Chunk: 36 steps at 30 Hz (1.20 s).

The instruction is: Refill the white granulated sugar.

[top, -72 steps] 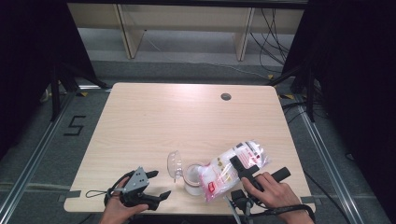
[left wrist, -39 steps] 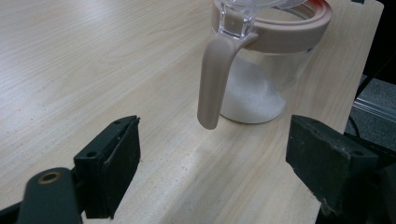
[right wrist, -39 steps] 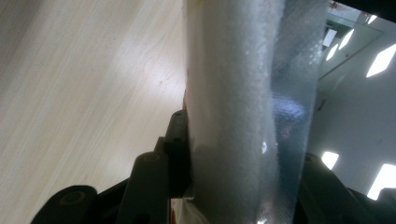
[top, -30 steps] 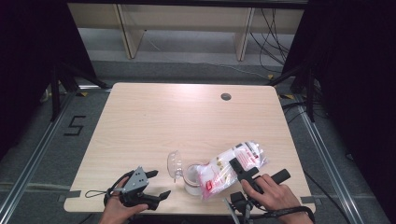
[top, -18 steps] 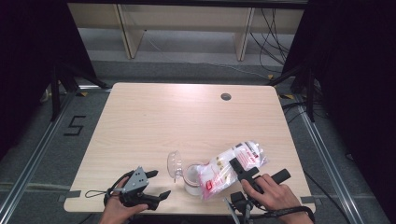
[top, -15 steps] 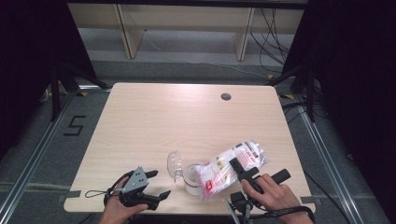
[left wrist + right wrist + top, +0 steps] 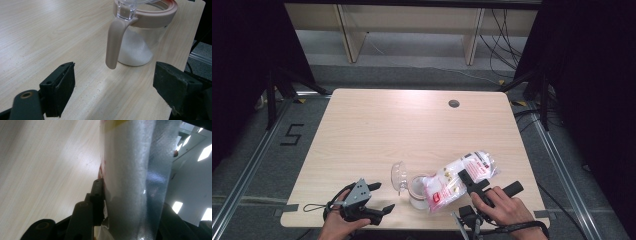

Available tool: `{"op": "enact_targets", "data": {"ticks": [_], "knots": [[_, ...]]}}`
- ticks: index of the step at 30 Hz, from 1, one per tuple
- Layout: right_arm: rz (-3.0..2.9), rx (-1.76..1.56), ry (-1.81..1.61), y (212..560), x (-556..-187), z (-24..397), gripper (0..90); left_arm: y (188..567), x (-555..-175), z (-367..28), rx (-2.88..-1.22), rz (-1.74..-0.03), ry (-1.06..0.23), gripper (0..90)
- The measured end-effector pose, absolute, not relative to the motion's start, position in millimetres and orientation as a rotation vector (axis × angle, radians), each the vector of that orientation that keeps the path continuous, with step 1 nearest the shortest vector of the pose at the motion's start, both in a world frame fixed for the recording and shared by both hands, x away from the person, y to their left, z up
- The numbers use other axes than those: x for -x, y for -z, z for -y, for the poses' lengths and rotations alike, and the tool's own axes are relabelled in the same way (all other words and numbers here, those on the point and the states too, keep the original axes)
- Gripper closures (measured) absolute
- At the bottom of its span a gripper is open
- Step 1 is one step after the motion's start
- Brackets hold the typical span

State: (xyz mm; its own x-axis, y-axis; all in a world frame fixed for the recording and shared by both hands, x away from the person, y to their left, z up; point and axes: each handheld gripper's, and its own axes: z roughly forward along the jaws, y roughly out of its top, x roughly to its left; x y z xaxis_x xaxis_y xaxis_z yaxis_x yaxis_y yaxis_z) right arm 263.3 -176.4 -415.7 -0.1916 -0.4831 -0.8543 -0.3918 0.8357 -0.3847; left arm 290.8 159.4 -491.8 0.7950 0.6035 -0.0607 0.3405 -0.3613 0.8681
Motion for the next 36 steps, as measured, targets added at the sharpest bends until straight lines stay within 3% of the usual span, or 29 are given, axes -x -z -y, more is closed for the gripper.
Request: {"op": "enact_targets", "data": {"ticks": [36], "knots": [[-1.862, 0.607, 0.029, 415.8, -265.5, 182.4, 72.9, 490.8, -291.6, -161.2, -2.003, -0.692, -0.343, 17.5]]}}
